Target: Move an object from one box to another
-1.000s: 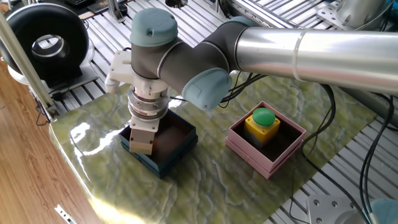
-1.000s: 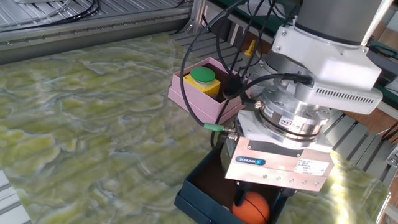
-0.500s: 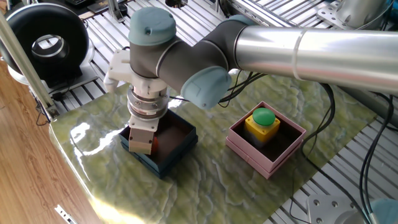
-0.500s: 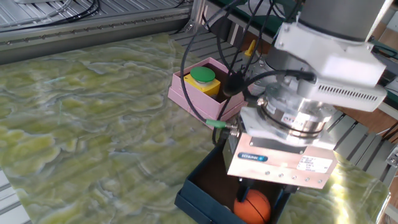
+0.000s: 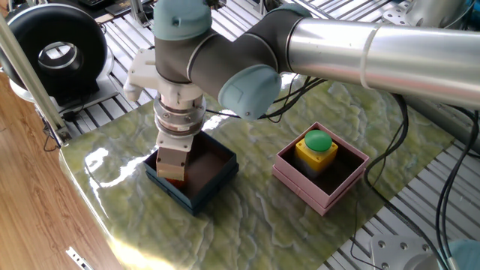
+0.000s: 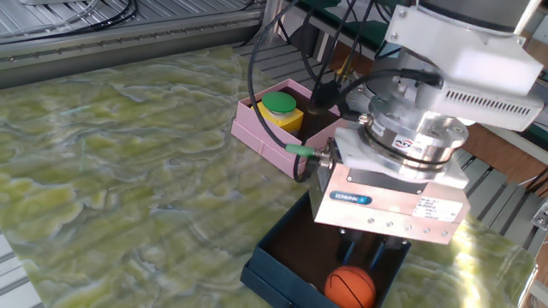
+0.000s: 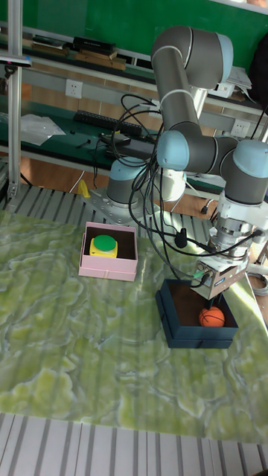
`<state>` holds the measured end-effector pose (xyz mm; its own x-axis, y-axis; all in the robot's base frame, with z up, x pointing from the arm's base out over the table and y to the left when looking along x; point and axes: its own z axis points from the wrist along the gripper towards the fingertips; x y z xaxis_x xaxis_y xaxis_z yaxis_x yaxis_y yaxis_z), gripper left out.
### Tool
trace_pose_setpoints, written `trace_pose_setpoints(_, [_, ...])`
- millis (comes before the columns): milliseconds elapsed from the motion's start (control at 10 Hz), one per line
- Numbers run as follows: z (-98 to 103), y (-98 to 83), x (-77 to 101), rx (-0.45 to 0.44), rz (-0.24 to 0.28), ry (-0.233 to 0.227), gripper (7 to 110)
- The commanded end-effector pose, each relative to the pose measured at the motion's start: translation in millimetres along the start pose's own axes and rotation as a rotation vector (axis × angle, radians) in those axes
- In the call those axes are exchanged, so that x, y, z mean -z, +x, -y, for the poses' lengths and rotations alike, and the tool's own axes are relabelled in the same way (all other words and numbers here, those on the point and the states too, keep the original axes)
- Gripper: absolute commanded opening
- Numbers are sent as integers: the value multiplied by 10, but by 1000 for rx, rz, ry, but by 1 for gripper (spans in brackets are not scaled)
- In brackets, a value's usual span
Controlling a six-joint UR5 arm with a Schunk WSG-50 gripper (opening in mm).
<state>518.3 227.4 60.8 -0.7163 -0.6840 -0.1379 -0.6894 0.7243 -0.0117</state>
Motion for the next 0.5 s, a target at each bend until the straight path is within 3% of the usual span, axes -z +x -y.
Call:
trace_pose_setpoints(0, [-123, -92, -42, 66, 37, -57, 7])
trace_pose_setpoints(100, [-203, -127, -90, 75, 52, -88, 7])
trace_pose_setpoints(300, [-225, -81, -95, 103, 49, -102, 7])
trace_pose_setpoints(400, [-198, -59, -95, 113, 43, -92, 44])
